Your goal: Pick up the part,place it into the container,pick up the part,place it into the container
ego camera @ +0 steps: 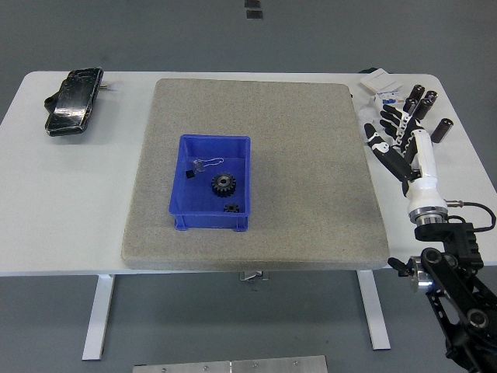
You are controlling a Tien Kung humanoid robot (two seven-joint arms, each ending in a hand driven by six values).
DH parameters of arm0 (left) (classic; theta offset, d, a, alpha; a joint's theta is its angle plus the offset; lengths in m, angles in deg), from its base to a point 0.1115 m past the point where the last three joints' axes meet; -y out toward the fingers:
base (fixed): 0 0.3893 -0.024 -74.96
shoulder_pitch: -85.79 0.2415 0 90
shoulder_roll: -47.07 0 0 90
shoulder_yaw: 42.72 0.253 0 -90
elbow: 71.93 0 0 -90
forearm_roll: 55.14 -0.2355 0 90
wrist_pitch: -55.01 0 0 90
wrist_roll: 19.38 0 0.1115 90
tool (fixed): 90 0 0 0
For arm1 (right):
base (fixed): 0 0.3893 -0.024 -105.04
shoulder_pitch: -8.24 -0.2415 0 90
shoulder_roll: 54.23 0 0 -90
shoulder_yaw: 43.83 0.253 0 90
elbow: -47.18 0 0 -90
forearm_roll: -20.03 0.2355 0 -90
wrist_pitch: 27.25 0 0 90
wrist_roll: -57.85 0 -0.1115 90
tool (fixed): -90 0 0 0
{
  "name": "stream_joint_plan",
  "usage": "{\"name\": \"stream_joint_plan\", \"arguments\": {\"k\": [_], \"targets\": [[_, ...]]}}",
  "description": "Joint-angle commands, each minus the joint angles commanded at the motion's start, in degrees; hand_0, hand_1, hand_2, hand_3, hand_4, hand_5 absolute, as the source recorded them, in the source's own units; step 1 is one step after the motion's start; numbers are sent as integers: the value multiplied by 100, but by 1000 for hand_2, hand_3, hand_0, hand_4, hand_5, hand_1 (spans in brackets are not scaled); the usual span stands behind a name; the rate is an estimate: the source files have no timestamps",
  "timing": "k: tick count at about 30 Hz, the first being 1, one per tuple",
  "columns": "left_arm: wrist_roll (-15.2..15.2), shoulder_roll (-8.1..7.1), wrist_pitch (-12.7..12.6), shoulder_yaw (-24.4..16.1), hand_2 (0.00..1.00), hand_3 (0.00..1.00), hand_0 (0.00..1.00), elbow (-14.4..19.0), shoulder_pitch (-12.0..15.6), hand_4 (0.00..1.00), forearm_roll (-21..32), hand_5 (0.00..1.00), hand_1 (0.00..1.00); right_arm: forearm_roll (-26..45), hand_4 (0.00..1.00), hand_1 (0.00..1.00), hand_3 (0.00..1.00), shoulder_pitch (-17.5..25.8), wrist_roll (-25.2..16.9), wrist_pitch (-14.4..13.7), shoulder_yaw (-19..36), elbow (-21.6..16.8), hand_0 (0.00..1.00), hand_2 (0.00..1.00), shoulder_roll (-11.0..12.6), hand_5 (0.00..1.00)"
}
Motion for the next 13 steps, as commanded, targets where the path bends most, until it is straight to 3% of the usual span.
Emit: {"name": "stream_joint_plan", "arguments": {"k": [13], "targets": [[15,21,-11,-33,584,595,636,0,-47,742,-2,146,610,-168,775,835,780,-1,116,-45,16,-26,865,818,35,326]]}}
